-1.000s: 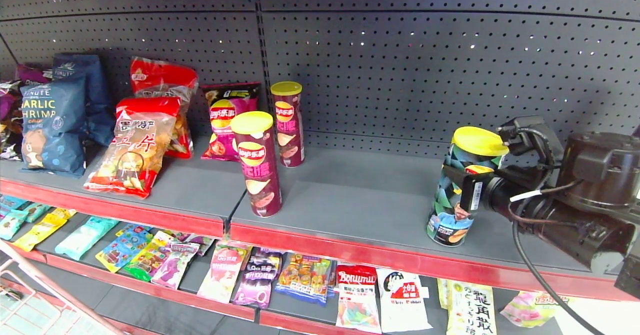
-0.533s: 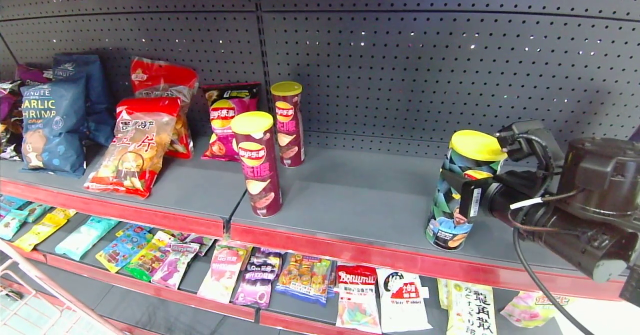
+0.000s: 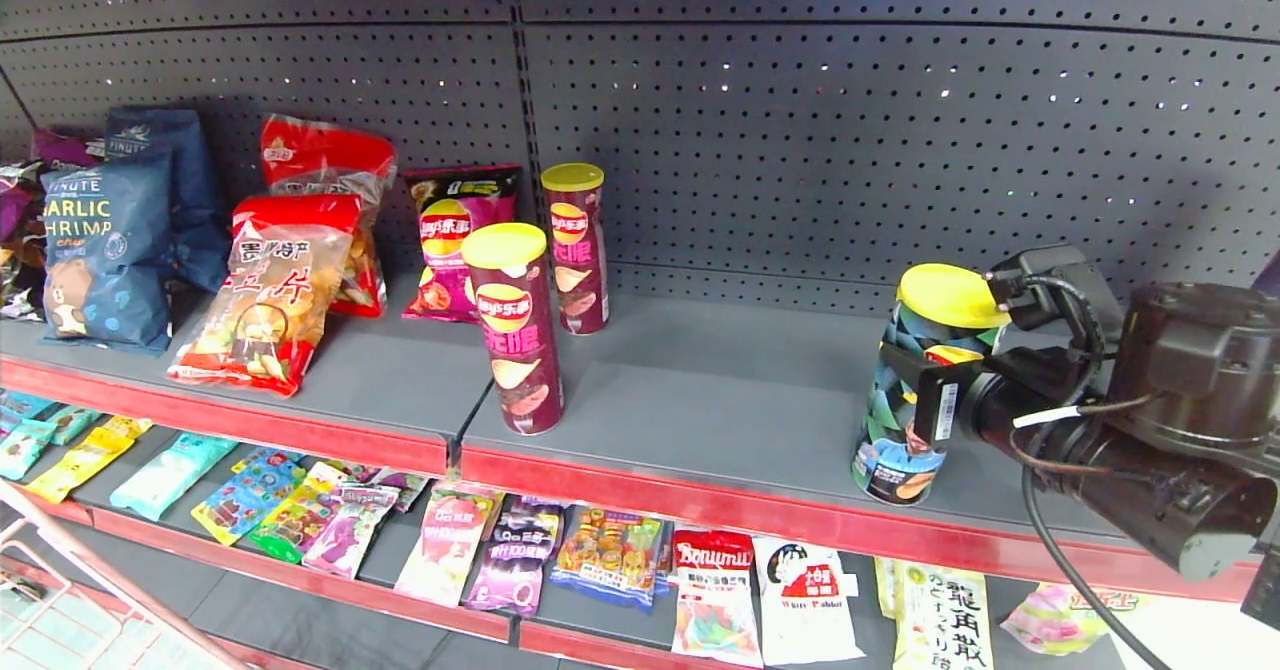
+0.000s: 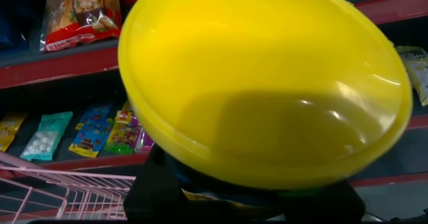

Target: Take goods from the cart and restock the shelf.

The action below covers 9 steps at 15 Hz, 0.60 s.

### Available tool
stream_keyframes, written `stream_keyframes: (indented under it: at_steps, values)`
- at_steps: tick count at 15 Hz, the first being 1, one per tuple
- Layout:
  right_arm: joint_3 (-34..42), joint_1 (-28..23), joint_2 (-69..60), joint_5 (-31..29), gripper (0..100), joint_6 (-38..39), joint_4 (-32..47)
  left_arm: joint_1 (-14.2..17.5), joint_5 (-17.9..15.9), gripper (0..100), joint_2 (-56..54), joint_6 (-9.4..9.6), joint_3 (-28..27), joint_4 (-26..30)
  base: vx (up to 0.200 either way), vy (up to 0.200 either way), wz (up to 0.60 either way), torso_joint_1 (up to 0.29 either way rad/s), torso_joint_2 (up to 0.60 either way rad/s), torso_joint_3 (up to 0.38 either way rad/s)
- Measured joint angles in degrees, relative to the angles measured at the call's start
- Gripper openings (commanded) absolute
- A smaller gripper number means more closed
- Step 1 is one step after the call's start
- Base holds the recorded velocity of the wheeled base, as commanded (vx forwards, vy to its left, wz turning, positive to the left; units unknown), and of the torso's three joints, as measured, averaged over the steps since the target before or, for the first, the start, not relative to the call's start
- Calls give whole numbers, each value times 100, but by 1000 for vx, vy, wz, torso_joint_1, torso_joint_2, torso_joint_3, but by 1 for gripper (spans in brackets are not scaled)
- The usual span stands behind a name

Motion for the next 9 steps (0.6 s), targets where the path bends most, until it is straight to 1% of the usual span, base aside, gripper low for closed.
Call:
stream_keyframes:
  at_steps: [6,9]
  values:
    - [-13,140,5,-206,0,29,7,0,2,0,-18,2,0,-2,0,0,0,0,0,0]
    - [-20,228,11,-419,0,30,5,0,2,0,-46,2,0,9,0,0,0,0,0,0]
